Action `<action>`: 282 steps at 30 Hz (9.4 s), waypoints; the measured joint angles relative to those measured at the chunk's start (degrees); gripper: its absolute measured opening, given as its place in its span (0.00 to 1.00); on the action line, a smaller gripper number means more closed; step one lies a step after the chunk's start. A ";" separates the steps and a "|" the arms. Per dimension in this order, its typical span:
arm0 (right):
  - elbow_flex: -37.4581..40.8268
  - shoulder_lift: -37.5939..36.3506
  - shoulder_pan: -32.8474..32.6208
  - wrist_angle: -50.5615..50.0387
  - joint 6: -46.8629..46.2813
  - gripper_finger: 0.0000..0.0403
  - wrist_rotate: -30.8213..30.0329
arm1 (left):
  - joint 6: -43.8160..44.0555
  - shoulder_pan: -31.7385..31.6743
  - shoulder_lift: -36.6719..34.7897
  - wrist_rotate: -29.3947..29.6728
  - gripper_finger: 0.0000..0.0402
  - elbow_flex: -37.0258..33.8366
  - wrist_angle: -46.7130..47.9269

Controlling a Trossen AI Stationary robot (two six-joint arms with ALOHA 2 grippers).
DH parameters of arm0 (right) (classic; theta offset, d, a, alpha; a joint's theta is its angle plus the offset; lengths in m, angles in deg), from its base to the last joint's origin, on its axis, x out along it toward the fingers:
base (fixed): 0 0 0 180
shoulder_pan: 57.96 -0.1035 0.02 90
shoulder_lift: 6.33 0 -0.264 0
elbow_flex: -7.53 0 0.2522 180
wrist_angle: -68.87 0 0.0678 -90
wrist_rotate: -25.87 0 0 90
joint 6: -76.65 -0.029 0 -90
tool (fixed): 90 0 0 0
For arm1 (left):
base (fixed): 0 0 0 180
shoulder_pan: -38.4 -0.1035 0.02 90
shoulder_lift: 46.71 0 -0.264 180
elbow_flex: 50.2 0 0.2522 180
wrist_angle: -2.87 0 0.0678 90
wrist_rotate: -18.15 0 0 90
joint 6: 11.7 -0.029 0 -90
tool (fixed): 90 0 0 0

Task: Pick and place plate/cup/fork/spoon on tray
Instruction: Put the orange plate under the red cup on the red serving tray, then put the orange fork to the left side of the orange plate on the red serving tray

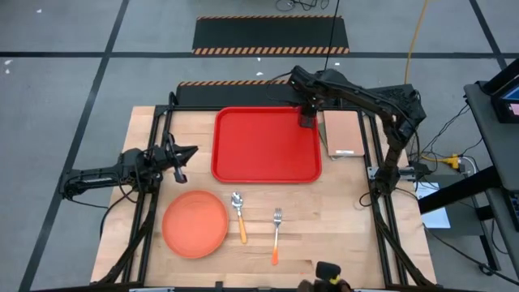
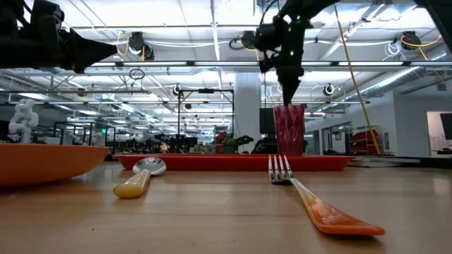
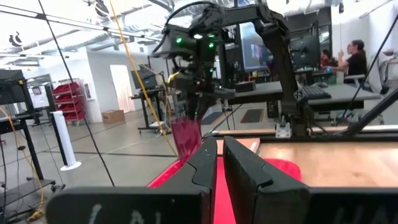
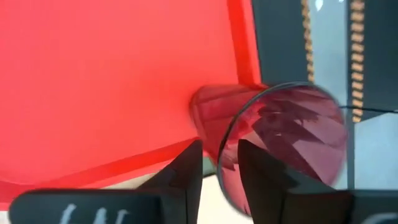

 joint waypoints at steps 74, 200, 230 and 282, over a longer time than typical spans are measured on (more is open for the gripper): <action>41.97 -33.01 -65.18 40.18 -49.24 0.32 -14.60 | 74.31 63.63 89.02 2.73 0.29 52.68 44.78; 46.77 -33.08 -68.30 33.09 -60.37 0.32 -12.91 | -18.67 9.01 102.94 1.78 0.04 69.74 21.76; 46.78 -34.32 -68.30 32.38 -63.21 0.32 -7.05 | -17.05 4.62 108.72 -2.15 0.03 69.90 19.76; 46.80 -34.15 -68.28 34.33 -73.60 0.32 -11.66 | 3.05 10.75 96.63 -1.01 0.36 69.77 23.75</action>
